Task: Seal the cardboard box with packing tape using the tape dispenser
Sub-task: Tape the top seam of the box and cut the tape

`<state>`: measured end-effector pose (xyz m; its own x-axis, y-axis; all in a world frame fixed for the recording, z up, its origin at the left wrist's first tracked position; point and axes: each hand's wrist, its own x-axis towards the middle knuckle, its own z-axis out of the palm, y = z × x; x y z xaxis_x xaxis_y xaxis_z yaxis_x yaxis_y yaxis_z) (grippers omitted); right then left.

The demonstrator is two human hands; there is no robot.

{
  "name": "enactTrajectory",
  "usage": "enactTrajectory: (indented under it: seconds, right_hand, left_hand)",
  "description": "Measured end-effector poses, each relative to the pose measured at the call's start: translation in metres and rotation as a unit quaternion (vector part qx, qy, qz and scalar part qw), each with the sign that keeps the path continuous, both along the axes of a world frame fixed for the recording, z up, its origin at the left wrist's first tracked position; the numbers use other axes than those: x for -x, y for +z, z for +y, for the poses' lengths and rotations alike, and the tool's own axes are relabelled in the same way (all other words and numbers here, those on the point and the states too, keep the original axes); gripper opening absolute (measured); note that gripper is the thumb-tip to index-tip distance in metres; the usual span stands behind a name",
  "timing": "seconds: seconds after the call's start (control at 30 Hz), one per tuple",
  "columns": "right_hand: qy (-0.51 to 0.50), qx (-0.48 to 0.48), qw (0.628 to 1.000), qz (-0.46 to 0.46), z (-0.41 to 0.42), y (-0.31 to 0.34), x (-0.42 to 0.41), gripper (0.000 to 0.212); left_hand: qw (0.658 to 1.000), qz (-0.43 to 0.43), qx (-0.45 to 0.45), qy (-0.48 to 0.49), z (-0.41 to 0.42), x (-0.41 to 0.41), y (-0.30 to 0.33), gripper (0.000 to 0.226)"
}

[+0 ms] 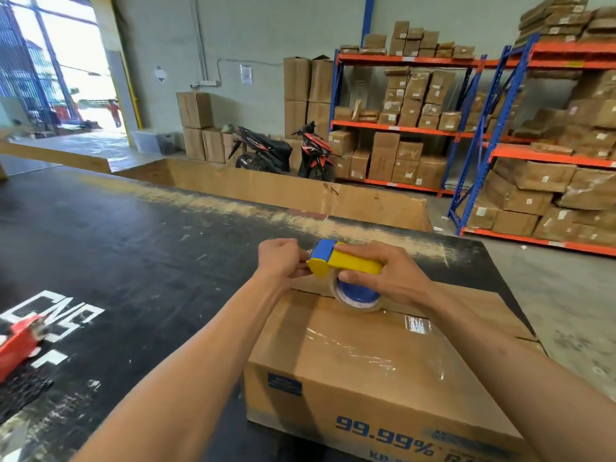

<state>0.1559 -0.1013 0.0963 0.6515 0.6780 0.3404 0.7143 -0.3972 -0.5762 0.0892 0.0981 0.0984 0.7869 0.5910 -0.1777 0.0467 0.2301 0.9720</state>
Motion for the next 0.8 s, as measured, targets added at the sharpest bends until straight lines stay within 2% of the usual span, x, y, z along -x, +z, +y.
enactTrajectory:
  seconds: [0.1,0.23,0.43,0.57,0.63,0.7,0.8]
  right_hand:
    - [0.017,0.027,0.999,0.002,-0.002,-0.001,-0.011,0.047]
    - [0.026,0.062,0.998,0.015,-0.020,-0.006,-0.017,0.048]
    - [0.042,0.158,0.986,-0.026,0.001,0.002,-0.014,0.051]
    - [0.053,0.216,0.974,-0.048,0.017,0.013,-0.011,0.054]
    - [0.059,0.228,0.970,-0.055,0.021,0.016,-0.011,0.052]
    - [0.061,0.238,0.968,-0.057,0.025,0.019,-0.013,0.052]
    - [0.073,0.263,0.959,-0.072,0.032,0.020,-0.012,0.051]
  left_hand:
    - [1.000,0.002,-0.008,0.012,0.008,0.000,-0.013,0.024]
    - [0.999,0.019,-0.016,0.038,0.037,0.008,-0.030,0.047]
    - [0.989,0.041,-0.125,0.065,0.042,0.023,-0.047,0.045]
    - [0.966,0.084,-0.231,0.084,0.039,0.028,-0.054,0.047]
    - [0.954,0.120,-0.256,0.095,0.040,0.029,-0.057,0.047]
    - [0.956,0.140,-0.235,0.107,0.045,0.027,-0.062,0.048]
    - [0.974,0.130,-0.147,0.114,0.049,0.028,-0.066,0.039]
